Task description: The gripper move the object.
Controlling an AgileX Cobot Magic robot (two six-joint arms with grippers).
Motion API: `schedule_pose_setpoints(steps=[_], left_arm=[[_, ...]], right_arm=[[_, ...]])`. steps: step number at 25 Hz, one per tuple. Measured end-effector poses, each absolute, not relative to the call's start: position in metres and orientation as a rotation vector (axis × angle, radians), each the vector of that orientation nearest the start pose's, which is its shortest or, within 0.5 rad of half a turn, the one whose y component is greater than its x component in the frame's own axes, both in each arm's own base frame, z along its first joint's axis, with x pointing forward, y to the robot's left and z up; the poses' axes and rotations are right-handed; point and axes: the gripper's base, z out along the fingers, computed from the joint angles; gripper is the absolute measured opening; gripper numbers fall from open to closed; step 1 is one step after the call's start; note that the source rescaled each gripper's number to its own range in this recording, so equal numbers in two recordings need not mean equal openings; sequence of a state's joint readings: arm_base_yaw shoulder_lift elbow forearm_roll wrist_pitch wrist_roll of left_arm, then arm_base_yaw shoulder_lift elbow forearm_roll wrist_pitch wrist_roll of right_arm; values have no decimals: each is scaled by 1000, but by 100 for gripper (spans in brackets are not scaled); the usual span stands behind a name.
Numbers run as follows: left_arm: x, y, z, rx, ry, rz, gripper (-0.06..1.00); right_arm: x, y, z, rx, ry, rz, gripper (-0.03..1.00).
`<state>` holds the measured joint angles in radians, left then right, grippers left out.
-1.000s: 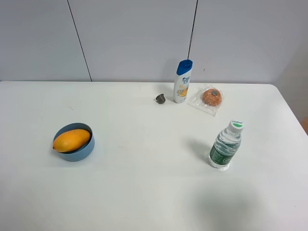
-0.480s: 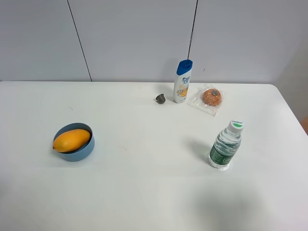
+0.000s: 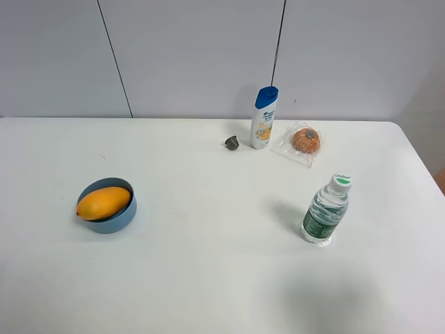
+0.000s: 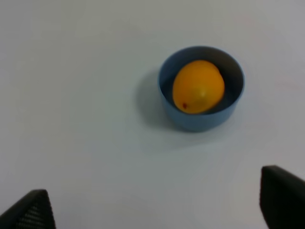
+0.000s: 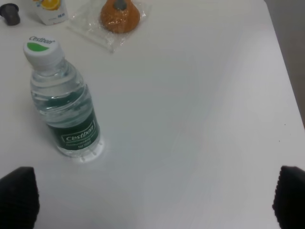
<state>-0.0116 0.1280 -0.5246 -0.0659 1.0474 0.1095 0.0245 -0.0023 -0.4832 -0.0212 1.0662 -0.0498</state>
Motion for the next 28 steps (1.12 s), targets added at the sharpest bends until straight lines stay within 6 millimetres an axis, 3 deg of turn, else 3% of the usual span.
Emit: schedule_pose_setpoints(steps=[8,9,12,15,28], left_arm=[[-1,-4,281,129,2054,7,63],[-4,-3,281,129,2039,10,66],[-7,-3,280,128,2022,14,90],[-7,-3,280,128,2021,20,98],[-7,-3,280,128,2021,22,99]], right_arm=[[-4,-2,272,-76,2063,-41,100],[-4,-2,272,-76,2063,-41,100],[-4,-2,272,-76,2063,-41,100],[-4,-2,272,-76,2063,-41,100],[-4,-2,272,-76,2063,-41,100]])
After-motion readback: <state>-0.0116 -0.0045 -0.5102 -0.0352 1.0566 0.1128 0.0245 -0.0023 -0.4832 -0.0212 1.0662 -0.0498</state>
